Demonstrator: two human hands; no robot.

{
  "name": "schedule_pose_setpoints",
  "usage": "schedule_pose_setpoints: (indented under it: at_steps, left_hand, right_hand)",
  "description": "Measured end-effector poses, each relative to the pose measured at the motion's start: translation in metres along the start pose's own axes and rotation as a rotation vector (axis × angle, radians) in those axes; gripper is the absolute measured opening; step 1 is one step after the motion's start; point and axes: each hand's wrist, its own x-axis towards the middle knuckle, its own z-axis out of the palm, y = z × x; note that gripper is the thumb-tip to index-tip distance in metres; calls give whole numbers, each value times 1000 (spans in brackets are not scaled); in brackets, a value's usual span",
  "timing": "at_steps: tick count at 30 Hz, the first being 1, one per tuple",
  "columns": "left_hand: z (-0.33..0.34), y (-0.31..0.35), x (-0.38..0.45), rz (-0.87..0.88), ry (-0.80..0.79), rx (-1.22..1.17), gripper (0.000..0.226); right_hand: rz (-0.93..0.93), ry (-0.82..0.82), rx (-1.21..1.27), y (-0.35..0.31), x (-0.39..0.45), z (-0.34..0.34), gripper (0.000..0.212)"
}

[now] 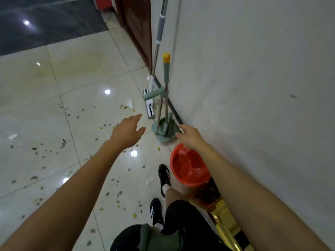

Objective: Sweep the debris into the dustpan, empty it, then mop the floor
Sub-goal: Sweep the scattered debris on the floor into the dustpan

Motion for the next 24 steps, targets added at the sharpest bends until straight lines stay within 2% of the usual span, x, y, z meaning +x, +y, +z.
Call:
schedule_pose_setpoints:
  at_steps: [12, 16, 18, 24]
  left_hand:
    - [0, 34, 167, -58, -107, -40, 54]
    - [13, 33, 204, -77, -151, 8, 54]
    - [18, 32, 220, -117, -190, -47, 55]
    - [44, 35, 248, -93, -267, -82, 37]
  right_hand:
    - [82, -101, 220, -19, 155, -44, 44]
    - [100, -131, 226, -17, 182, -45, 40]
    - [121, -135, 240, -16, 191, -47, 39]
    - [155, -146, 240, -4, 207, -48, 41]
